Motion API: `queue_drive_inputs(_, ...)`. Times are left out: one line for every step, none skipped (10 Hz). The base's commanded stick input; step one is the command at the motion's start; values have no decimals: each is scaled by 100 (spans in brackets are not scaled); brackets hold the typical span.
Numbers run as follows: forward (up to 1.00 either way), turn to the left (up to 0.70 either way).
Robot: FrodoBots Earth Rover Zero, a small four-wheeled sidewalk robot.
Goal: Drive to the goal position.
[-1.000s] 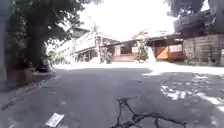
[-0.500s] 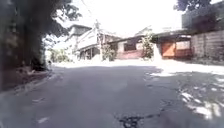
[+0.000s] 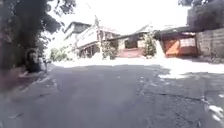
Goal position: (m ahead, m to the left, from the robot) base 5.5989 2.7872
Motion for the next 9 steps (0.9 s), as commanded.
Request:
queue_drive_inputs(100, 23)
queue_drive_inputs(100, 20)
queue_drive_inputs(100, 21)
queue_drive_inputs(100, 31)
queue_drive_inputs(100, 31)
queue_drive_inputs(100, 23)
queue_drive_inputs(100, 12)
queue_drive_inputs(100, 7)
queue_drive_inputs(100, 3)
